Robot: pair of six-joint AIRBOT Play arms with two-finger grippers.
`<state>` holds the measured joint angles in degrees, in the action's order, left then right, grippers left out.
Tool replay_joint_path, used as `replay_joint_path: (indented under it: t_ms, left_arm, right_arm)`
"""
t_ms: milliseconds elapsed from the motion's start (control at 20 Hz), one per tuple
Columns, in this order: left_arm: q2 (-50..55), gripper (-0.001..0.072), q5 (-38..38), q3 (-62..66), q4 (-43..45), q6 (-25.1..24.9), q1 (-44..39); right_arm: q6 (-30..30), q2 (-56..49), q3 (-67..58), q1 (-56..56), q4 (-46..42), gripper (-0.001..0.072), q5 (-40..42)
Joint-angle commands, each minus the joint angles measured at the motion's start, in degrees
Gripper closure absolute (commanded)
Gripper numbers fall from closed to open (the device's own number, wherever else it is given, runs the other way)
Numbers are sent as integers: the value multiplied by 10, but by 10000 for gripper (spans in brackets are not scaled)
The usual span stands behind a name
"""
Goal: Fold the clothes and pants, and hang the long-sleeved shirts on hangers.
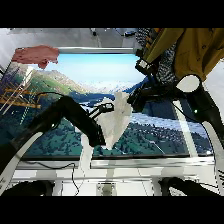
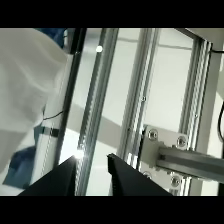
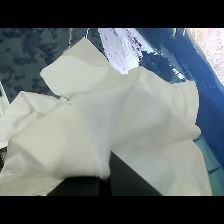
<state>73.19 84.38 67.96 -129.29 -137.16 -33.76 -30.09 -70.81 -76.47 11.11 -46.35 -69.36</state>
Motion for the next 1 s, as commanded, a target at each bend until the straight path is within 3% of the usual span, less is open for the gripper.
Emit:
replay_joint_path:
  t_ms: [0,50,250,300,350,450,650,950]
  left_arm:
    - [-87,514,-69,-17,115,75,-23]
    - [-115,575,-132,-34,149,73,-23]
    - [-139,568,-378,-127,187,53,-23]
    - [-125,470,-400,-146,176,54,-23]
    - [-109,322,-405,-155,160,54,-23]
    - [-71,164,-394,-158,114,52,-25]
    - [-47,159,-394,-158,71,-25,-59]
    - [-63,117,-378,-158,71,-47,-103]
  right_arm:
    - [-6,0,-1,0,-8,679,-1]
    - [-6,0,-1,0,-8,679,-1]
    - [-10,0,-1,0,-8,679,-1]
    - [-10,0,-1,0,-8,679,-1]
    - [-10,0,-1,0,-8,679,-1]
    - [-10,0,-1,0,-8,679,-1]
    - [-11,0,-1,0,-8,679,-1]
    - [-15,0,-1,0,-9,679,0]
